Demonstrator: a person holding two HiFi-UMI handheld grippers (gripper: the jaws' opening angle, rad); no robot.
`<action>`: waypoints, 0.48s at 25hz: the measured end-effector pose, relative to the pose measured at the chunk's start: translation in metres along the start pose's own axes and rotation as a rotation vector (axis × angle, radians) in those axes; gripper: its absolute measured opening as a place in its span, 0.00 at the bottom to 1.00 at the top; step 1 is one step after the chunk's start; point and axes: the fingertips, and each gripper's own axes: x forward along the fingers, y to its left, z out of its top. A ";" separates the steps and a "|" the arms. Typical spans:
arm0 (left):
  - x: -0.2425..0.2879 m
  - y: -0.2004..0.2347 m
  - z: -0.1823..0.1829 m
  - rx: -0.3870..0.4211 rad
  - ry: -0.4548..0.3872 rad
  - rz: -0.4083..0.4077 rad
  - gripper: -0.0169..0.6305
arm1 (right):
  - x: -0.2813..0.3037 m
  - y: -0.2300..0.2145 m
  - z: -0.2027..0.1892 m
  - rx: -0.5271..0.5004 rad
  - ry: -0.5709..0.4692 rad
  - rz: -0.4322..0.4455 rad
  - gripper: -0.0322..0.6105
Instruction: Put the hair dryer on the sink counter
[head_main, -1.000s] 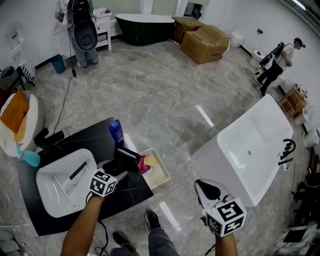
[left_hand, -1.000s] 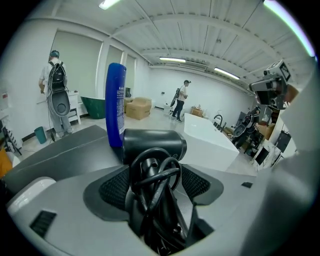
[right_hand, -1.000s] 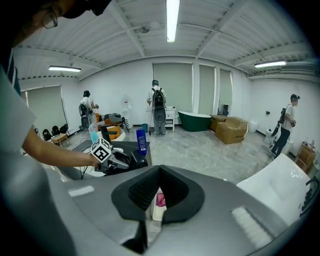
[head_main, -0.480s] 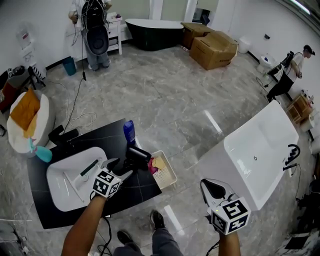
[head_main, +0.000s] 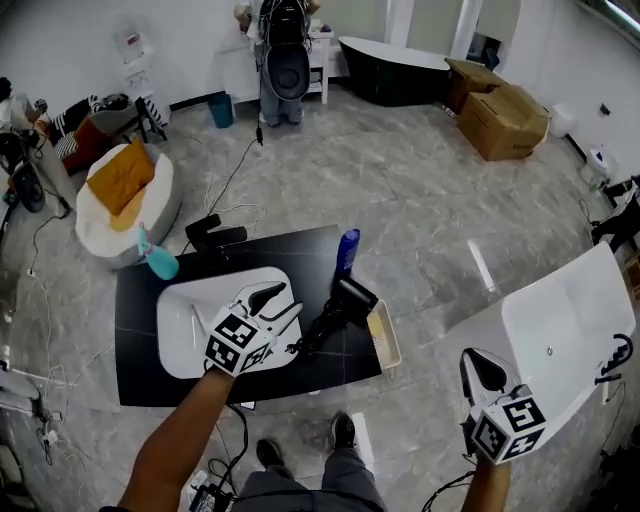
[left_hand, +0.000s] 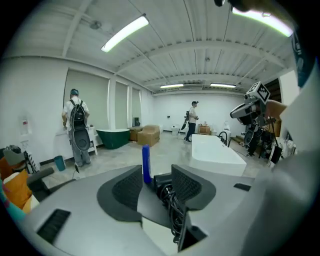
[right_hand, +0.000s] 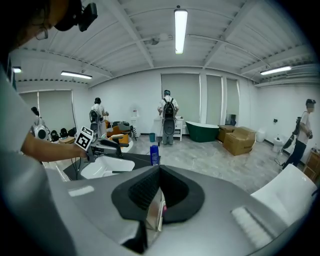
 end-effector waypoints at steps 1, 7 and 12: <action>-0.019 0.011 0.007 0.003 -0.024 0.015 0.29 | 0.005 0.014 0.010 -0.004 -0.008 0.010 0.06; -0.121 0.069 0.046 0.019 -0.159 0.105 0.04 | 0.029 0.082 0.063 -0.064 -0.050 0.048 0.06; -0.184 0.079 0.081 0.038 -0.233 0.143 0.04 | 0.031 0.112 0.097 -0.100 -0.082 0.081 0.06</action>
